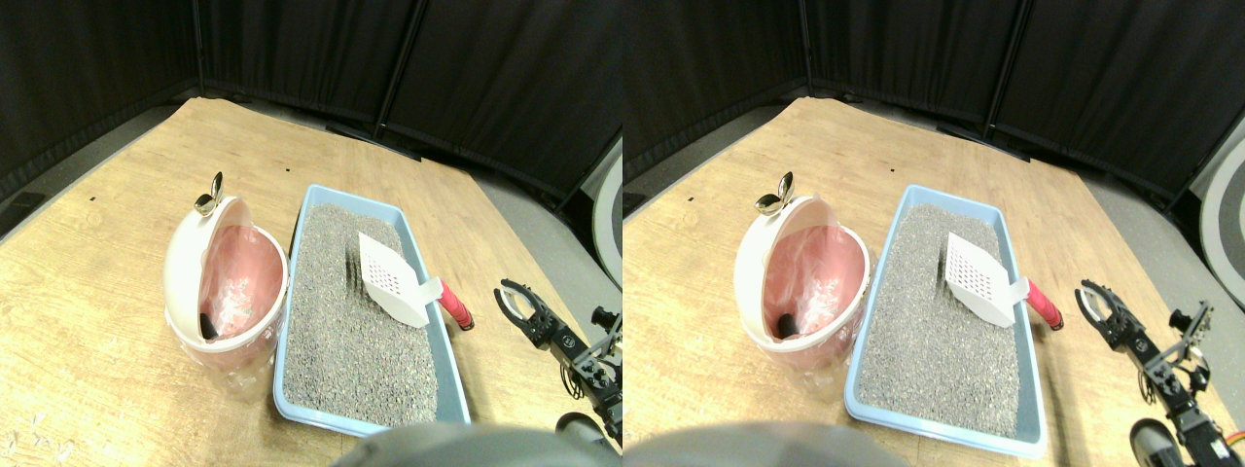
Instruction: Scoop (unimanual)
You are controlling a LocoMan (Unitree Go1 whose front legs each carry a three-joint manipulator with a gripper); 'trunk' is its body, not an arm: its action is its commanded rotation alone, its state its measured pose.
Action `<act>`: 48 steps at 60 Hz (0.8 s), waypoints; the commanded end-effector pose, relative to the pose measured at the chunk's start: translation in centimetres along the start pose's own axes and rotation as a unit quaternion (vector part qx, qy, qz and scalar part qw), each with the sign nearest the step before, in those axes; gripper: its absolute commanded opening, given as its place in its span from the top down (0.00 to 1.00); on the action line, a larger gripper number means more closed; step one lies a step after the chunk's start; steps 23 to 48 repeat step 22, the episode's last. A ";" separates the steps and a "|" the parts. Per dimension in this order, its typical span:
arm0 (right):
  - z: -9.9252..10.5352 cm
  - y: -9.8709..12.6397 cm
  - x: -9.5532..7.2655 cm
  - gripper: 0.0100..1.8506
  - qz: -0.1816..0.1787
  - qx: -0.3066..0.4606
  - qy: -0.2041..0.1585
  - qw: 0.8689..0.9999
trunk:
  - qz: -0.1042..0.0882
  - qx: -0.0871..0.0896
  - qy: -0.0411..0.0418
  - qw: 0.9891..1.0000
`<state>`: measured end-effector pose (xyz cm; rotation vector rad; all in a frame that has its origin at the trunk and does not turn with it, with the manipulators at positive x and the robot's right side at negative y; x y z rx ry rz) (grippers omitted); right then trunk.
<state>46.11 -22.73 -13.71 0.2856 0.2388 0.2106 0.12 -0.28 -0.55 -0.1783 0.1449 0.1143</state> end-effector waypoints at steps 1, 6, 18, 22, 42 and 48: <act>0.6 1.0 -0.5 0.97 0.026 -0.006 -0.013 1.000 | -0.002 0.001 -0.006 1.000; 0.2 1.1 -0.8 0.97 0.026 0.008 -0.005 1.000 | -0.004 0.003 -0.006 1.000; -1.1 1.9 -1.4 0.97 0.027 0.004 0.002 1.000 | -0.019 0.009 -0.003 1.000; -1.3 2.3 -1.4 0.97 0.031 0.006 0.006 0.999 | -0.021 0.009 -0.004 1.000; -1.3 2.3 -1.4 0.97 0.031 0.006 0.006 0.999 | -0.021 0.009 -0.004 1.000; -1.3 2.3 -1.4 0.97 0.031 0.006 0.006 0.999 | -0.021 0.009 -0.004 1.000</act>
